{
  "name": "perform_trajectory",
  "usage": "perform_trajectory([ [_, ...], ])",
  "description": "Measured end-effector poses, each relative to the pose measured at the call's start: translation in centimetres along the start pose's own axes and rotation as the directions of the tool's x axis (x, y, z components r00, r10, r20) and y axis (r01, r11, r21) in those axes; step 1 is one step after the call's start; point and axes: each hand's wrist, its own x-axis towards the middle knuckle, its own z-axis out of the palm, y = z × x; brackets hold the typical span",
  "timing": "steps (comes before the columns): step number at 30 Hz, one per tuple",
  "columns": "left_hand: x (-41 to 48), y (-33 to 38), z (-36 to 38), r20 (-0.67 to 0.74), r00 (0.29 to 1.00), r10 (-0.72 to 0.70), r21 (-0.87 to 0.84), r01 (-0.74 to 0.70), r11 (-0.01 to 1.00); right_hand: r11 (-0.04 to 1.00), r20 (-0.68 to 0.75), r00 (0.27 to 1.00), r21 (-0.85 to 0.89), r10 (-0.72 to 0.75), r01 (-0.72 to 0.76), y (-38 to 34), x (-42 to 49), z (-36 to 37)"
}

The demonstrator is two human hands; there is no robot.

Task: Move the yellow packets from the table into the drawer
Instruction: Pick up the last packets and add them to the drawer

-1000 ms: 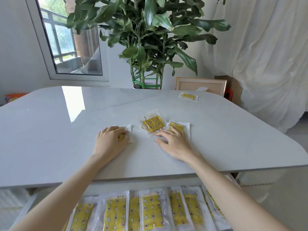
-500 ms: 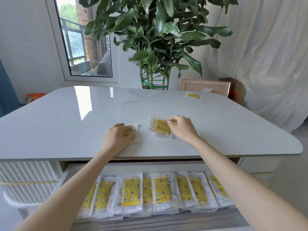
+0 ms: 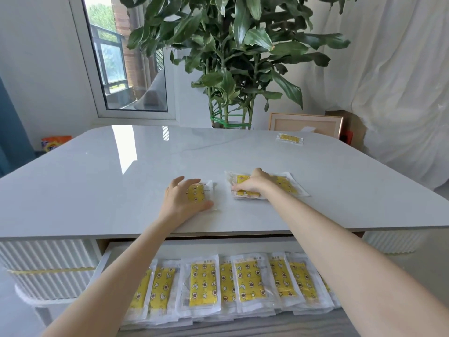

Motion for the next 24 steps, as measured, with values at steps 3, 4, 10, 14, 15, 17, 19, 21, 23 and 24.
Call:
perform_trajectory([
  [3,0.4,0.1,-0.1,0.012,0.999,-0.042,-0.015,0.042,0.999,0.999,0.021,0.999,0.045,0.026,-0.027,-0.4,0.4,-0.2],
  [4,0.5,0.3,-0.2,0.032,0.997,-0.07,-0.009,0.07,0.998,0.997,0.03,0.999,0.067,0.029,-0.031,-0.5,0.4,-0.3],
  [10,2.0,2.6,-0.8,0.082,0.945,-0.317,0.158,0.302,0.94,0.975,0.046,0.999,0.219,0.02,-0.03,-0.1,0.4,-0.6],
  [14,2.4,2.8,-1.0,0.083,0.932,-0.354,0.176,0.336,0.925,0.938,0.044,0.999,0.346,0.022,-0.036,0.7,0.3,-0.2],
  [15,2.4,2.7,-1.0,0.083,0.932,-0.354,0.16,0.338,0.928,0.921,0.036,0.999,0.388,0.026,-0.038,1.0,0.3,-0.1],
  [17,2.4,2.6,-1.1,0.086,0.931,-0.355,0.121,0.344,0.931,0.885,0.028,0.999,0.465,0.024,-0.035,1.5,0.1,0.0],
  [19,2.3,2.4,-1.2,0.101,0.927,-0.361,0.041,0.358,0.933,0.843,0.026,1.0,0.537,0.01,-0.022,2.1,-0.1,0.0],
  [21,2.0,2.3,-1.3,0.113,0.925,-0.364,-0.062,0.372,0.926,0.807,0.038,0.999,0.591,-0.011,-0.014,2.7,-0.2,0.0],
  [23,1.5,2.5,-1.7,0.126,0.925,-0.358,-0.139,0.374,0.917,0.781,0.047,0.998,0.624,-0.048,0.009,3.3,-0.5,-0.2],
  [24,1.2,2.6,-1.8,0.135,0.923,-0.36,-0.167,0.379,0.91,0.77,0.053,0.996,0.638,-0.072,0.022,3.6,-0.8,-0.4],
])
